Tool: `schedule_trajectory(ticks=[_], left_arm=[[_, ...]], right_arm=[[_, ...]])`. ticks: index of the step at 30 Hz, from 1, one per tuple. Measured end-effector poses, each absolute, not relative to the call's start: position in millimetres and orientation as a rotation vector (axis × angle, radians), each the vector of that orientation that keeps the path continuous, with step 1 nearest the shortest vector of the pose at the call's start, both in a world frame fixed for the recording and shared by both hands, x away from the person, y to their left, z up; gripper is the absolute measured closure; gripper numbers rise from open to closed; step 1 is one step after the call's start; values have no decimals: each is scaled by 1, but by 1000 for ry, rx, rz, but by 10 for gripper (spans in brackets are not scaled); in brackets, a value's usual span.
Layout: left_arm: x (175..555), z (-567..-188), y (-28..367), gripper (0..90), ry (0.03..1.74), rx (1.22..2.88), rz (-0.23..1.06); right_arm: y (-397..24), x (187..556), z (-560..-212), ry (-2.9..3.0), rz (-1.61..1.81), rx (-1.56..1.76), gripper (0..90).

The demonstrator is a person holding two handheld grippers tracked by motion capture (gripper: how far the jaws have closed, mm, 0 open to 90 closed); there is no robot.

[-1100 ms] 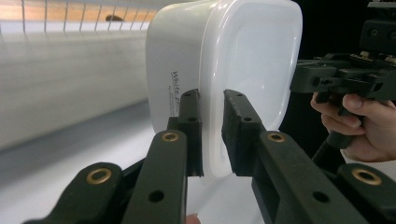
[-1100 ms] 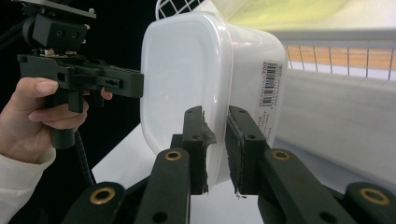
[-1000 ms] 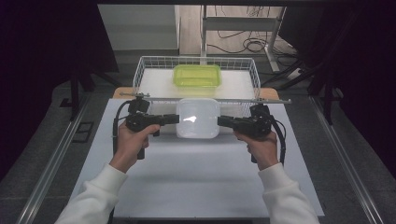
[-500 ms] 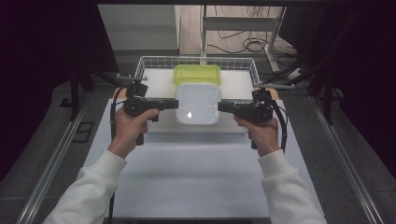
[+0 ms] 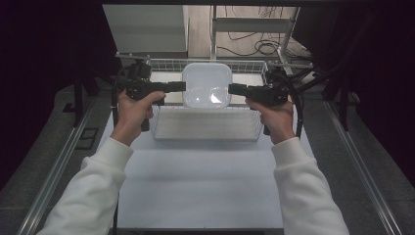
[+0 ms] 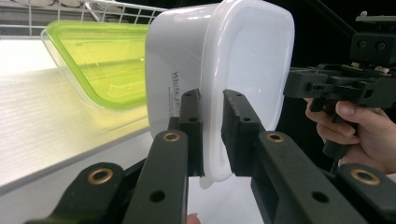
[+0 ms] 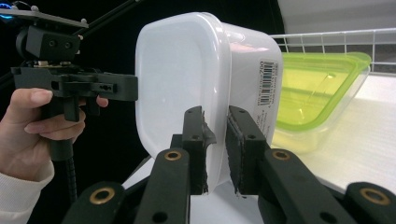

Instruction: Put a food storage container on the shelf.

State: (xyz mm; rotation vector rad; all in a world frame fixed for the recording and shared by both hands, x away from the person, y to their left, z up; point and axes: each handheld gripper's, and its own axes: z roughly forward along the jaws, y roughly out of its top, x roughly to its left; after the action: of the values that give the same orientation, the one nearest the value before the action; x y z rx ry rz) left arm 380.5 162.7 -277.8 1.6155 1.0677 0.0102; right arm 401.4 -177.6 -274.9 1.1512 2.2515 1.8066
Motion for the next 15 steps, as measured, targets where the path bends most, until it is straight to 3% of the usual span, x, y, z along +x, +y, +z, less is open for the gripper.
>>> schedule_trajectory(ticks=[15], left_arm=[[414, -264, 164, 790, 1082, 1619, 1]], right_arm=[[-176, 435, -265, 2254, 1819, 1175, 773]])
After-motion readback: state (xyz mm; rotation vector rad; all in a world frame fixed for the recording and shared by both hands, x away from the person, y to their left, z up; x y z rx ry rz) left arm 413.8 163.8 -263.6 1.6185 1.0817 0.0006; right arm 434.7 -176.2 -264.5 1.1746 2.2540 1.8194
